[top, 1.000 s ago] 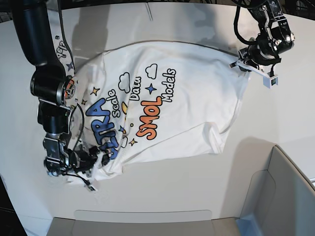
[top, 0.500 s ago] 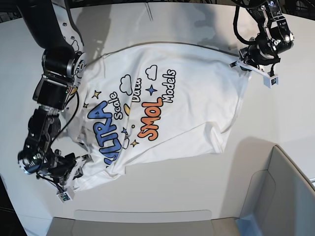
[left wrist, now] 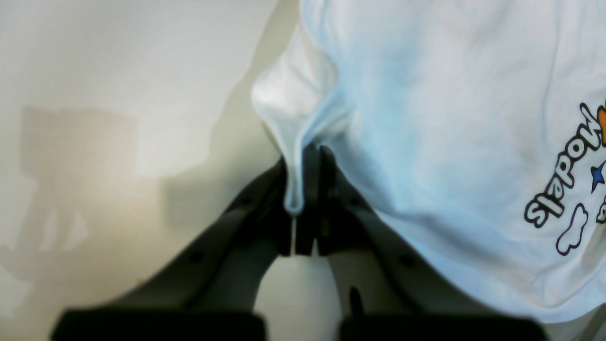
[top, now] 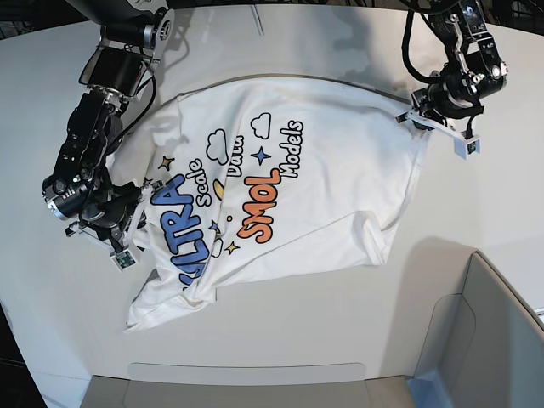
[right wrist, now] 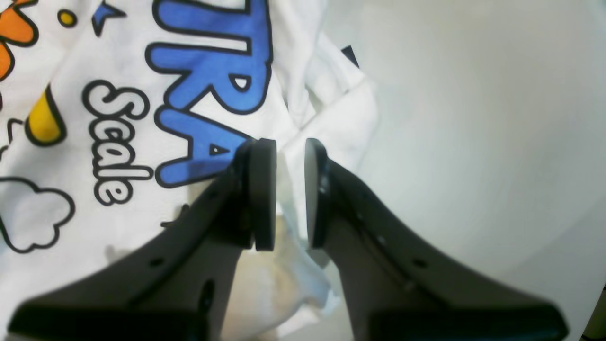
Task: Layout the t-shirt on the table in an organized manner, then fold the t-shirt properly
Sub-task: 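Grasp the hem corner with the right gripper and pull it outward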
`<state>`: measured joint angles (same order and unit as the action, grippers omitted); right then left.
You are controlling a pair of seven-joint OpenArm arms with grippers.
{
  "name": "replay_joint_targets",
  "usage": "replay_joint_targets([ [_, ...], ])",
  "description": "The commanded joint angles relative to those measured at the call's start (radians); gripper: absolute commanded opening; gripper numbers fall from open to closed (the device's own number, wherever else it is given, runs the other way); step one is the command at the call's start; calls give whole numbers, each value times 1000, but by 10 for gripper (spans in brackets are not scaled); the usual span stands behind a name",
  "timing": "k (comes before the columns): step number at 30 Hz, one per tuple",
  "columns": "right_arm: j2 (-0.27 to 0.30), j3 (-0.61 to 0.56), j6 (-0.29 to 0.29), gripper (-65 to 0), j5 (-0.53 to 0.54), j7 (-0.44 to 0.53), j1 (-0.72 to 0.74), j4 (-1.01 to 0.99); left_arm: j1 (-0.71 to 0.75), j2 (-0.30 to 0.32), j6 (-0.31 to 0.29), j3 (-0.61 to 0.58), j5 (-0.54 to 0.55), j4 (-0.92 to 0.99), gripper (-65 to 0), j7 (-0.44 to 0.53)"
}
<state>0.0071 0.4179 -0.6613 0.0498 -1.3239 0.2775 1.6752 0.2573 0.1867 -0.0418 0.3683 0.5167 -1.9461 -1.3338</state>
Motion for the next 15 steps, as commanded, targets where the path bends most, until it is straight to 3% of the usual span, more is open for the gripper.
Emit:
replay_joint_targets([
  [1, 3, -1, 13, -534, 6, 16, 30, 19, -6, 12, 0, 1, 6, -19, -650, 4],
  [5, 3, -1, 24, -521, -41, 10, 65, 18, -6, 10, 0, 1, 6, -19, -650, 4],
  [9, -2, -3, 108, -499, -153, 16, 78, 9, -6, 15, 0, 1, 6, -19, -650, 4],
  [15, -32, -3, 130, -487, -153, 28, 81, -99, -6, 15, 0, 1, 6, -19, -650, 4],
])
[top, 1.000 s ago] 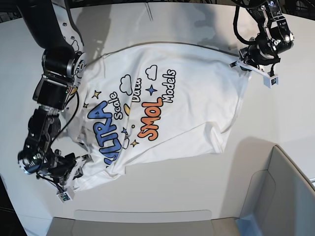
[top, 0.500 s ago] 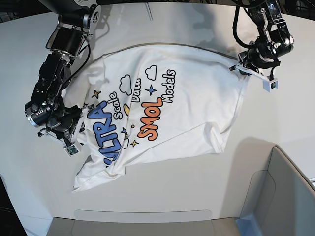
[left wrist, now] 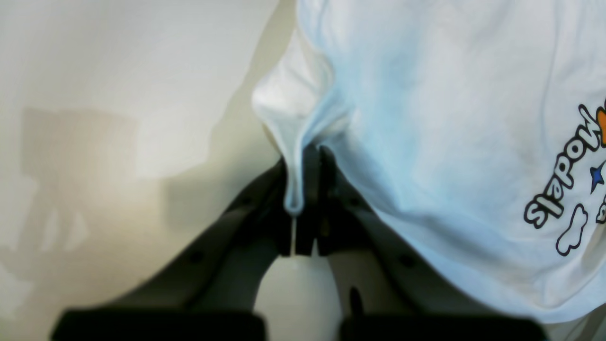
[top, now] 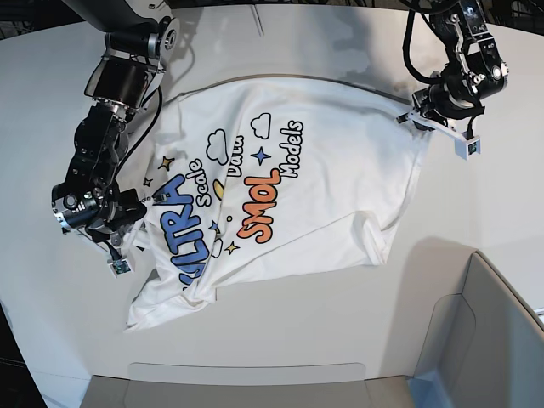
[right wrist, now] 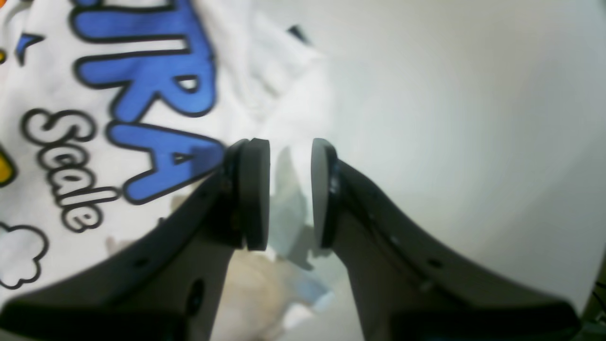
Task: Layout the t-shirt on the table in an organized manner, then fold the t-shirt properly
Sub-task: 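Grasp the hem corner with the right gripper and pull it outward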
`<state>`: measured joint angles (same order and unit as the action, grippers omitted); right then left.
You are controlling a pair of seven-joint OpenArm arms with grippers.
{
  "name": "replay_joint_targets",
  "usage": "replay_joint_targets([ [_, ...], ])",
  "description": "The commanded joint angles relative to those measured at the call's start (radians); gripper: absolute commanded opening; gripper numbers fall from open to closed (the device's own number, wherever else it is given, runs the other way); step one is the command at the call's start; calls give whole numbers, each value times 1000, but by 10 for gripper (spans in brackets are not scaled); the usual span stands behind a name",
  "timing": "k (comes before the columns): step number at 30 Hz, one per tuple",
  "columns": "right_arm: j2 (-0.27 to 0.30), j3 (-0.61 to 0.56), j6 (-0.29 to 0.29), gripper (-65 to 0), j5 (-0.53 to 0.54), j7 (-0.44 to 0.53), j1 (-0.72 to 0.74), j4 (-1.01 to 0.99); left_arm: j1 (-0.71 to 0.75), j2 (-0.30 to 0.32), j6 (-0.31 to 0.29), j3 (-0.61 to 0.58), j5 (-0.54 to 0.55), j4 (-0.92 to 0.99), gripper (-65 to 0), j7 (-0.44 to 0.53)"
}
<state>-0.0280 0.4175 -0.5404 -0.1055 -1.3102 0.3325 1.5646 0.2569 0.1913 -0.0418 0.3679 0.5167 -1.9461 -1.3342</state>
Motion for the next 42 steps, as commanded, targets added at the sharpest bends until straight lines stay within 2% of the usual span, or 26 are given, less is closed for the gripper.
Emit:
replay_joint_targets([
  [1, -6, -1, 9, -487, -1, 36, 30, -14, -6, 10, 0, 1, 6, -19, -650, 5],
  [5, -28, 4, 16, -487, -6, 133, 32, -115, -8, 10, 0, 1, 6, -19, -650, 5],
  [6, -28, 4, 35, -488, -6, 143, 32, -125, -8, 10, 0, 1, 6, -19, -650, 2],
  [10, -48, 4, 191, -489, -6, 145, 29, -108, -8, 10, 0, 1, 6, -19, -650, -26],
  [12, -59, -1, 239, -489, -6, 145, 3, -39, -8, 10, 0, 1, 6, -19, -650, -26],
  [16, -106, -2, 260, -489, -29, 145, -32, 87, -8, 12, 0, 1, 6, -19, -650, -26],
  [19, -125, -1, 265, -489, -98, 143, -32, 79, -9, 12, 0, 1, 6, -19, -650, -26],
  [22, -126, 4, 277, -489, -115, 146, -32, 32, -23, 12, 0, 1, 6, -19, -650, -32],
  [26, -112, 5, 398, -489, -113, 153, -31, -11, -26, 12, 0, 1, 6, -19, -650, -32],
  [42, -57, 30, 414, -489, -119, 151, -42, -53, -28, 12, 0, 1, 6, -19, -650, -32],
])
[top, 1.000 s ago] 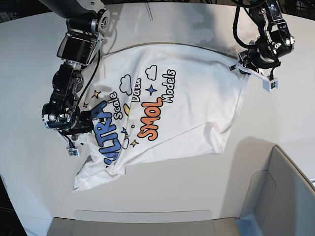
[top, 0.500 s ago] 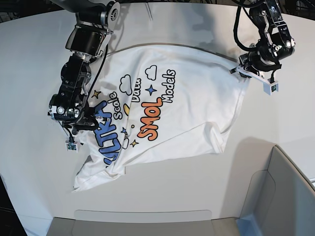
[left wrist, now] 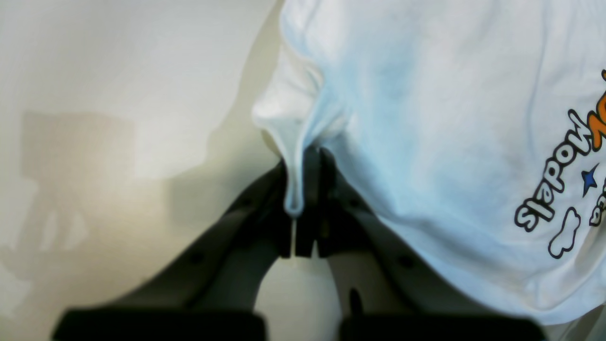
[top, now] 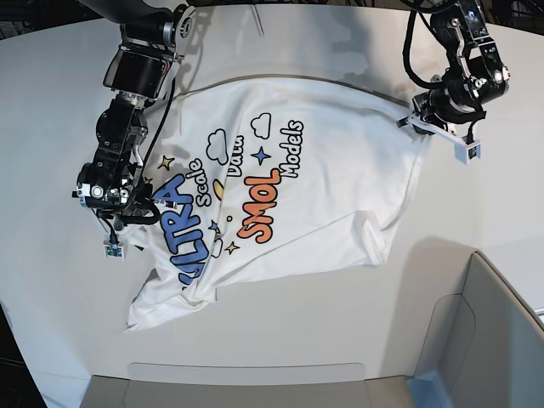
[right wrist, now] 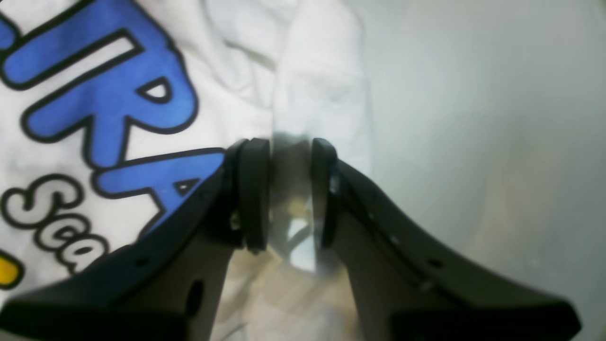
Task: Layout the t-shirt on the table in an organized manner, then fold the t-shirt properly
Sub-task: 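Grasp the hem corner with the right gripper and pull it outward, then move the right gripper down along the t-shirt side and grasp the hem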
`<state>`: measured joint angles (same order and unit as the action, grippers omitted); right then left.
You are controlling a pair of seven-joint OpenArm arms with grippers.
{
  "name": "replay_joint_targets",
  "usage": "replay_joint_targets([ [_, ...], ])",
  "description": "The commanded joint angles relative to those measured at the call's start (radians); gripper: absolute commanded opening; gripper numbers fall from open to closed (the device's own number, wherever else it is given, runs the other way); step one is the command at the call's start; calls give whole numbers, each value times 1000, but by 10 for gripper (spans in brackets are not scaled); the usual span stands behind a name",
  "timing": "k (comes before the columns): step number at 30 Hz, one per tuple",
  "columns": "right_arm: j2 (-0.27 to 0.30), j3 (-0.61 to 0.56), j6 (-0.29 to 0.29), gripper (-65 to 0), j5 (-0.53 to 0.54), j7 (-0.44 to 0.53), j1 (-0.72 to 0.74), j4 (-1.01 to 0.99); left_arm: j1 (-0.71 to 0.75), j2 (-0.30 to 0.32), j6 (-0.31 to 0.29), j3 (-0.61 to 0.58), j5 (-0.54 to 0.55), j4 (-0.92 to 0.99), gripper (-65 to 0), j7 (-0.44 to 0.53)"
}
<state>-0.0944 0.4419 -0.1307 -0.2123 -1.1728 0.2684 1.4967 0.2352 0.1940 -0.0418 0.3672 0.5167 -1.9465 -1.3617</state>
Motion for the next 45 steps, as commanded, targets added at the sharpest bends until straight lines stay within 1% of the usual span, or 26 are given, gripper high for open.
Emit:
replay_joint_targets([
  [1, 9, 21, 4, -489, -12, 11, 22, 15, -6, 9, 0, 2, 6, -18, -650, -5],
  [4, 11, 41, 4, -489, -12, 8, 18, 15, -6, 9, 0, 2, 6, -18, -650, -5],
  [7, 14, 39, 4, -489, -12, 8, 15, -29, -6, 9, 0, 2, 6, -18, -650, -5],
  [9, 32, 39, 4, -490, -12, 8, 15, -66, -6, 9, 0, 2, 6, -18, -650, -5],
  [11, 32, 39, 4, -502, -12, 6, 12, -72, -6, 9, 0, 2, 6, -18, -650, -5],
  [13, 34, 39, 4, -561, -12, 4, -4, -52, -6, 9, 0, 2, 6, -17, -650, -5],
  [15, 34, 41, 4, -650, -11, -26, -13, -6, -6, 9, 0, 2, 6, -17, -650, -5],
  [19, 32, 41, 4, -650, -9, -151, -13, 83, -7, 9, 0, 2, 6, -17, -650, -5],
  [21, 32, 41, 4, -650, -6, -195, -16, 141, -7, 9, 0, 2, 6, -17, -650, -5],
  [22, 31, 41, 3, -650, -6, -207, -30, 184, -10, 9, 0, 2, 6, -17, -650, -3],
  [26, 32, 48, -4, -650, -3, -204, -77, 313, -20, 9, 0, 2, 6, -15, -650, -5],
  [28, 25, 90, -11, -650, -2, -223, -96, 394, -20, 9, 0, 2, 6, -15, -650, -5],
  [31, 6, 142, -73, -650, 38, -223, -149, 448, -20, 9, 0, 2, 6, -15, -650, -5],
  [33, -9, 266, -90, -650, 83, -223, -159, 457, -20, 9, 0, 2, 6, -15, -650, -5],
  [34, -24, 335, -97, -650, 126, -223, -159, 486, -20, 9, 0, 2, 6, -15, -650, -5],
  [35, -29, 381, -128, -650, 179, -223, -163, 526, -20, 8, 0, 2, 6, -15, -650, -5],
  [36, -26, 407, -172, -650, 218, -223, -177, 545, -20, 8, 0, 2, 6, -15, -650, -5],
  [37, -15, 430, -209, -650, 250, -223, -194, 540, -20, 8, 0, 2, 6, -14, -650, -5],
  [38, -9, 487, -228, -650, 278, -223, -203, 516, -20, 9, 0, 2, 6, -9, -650, -5],
  [40, -18, 611, -231, -650, 327, -223, -186, 499, -21, 9, 0, 2, 6, 5, -650, -5],
  [41, -20, 660, -243, -650, 363, -223, -185, 511, -21, 9, 0, 2, 6, 5, -650, -5],
  [44, -17, 677, -294, -650, 457, -223, -223, 532, -21, 8, 0, 0, 6, 5, -650, -5],
  [45, -15, 679, -297, -650, 471, -223, -235, 528, -21, 8, 0, 0, 6, 6, -650, -5],
])
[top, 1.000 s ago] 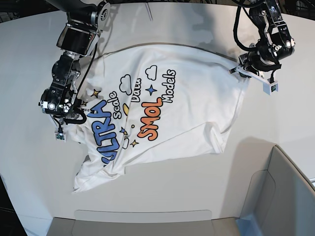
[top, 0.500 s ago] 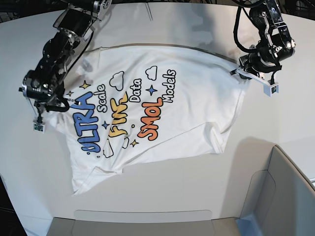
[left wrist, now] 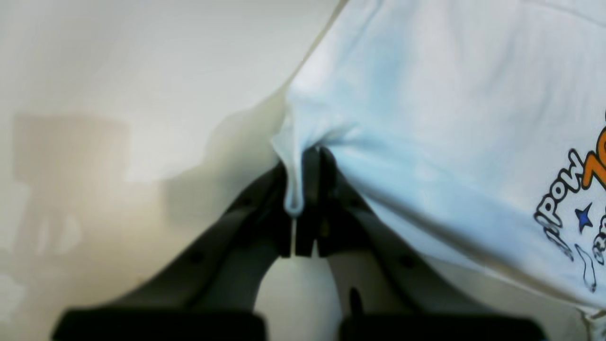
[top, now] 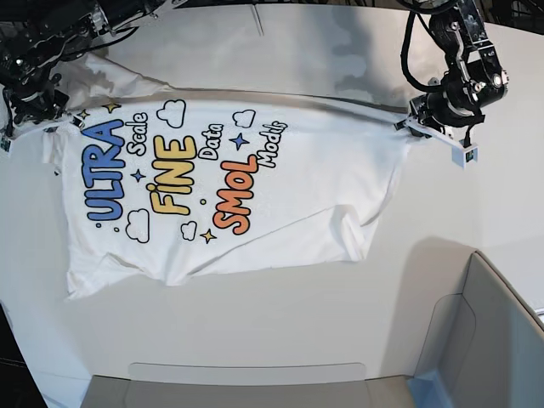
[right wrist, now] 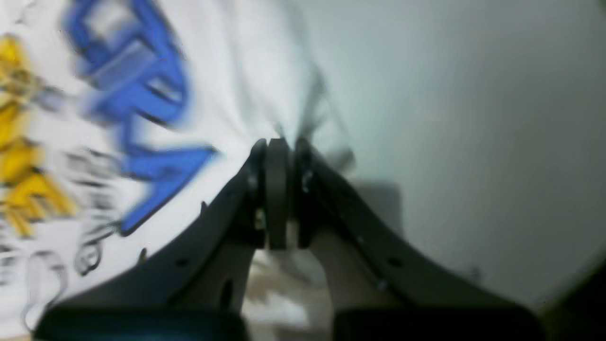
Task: Layout the t-shirt on the table in an organized manner, then fold the t-shirt properly
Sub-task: 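Move the right gripper down along the t-shirt side and grasp the hem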
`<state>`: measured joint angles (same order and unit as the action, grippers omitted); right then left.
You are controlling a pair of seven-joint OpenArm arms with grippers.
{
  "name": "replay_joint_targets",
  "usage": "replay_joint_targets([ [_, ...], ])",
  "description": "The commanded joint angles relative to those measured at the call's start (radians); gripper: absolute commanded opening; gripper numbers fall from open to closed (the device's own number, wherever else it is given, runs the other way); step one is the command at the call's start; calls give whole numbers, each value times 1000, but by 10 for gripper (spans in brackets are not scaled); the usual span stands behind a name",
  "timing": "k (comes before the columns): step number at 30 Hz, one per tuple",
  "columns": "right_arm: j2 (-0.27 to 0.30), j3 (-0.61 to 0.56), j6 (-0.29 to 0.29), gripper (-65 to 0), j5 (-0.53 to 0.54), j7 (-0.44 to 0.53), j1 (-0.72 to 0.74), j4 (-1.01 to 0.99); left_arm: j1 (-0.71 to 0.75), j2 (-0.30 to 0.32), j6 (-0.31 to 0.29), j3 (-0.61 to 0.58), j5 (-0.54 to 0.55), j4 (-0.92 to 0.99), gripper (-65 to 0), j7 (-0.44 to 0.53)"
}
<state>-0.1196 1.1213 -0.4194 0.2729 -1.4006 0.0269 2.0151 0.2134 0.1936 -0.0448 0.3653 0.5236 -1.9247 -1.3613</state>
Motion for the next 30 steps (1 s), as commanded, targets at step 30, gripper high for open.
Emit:
replay_joint_targets([
  [30, 351, -472, -43, -454, 36, 4, 153, -190, -13, 4, 3, -73, -6, -15, -650, -7],
])
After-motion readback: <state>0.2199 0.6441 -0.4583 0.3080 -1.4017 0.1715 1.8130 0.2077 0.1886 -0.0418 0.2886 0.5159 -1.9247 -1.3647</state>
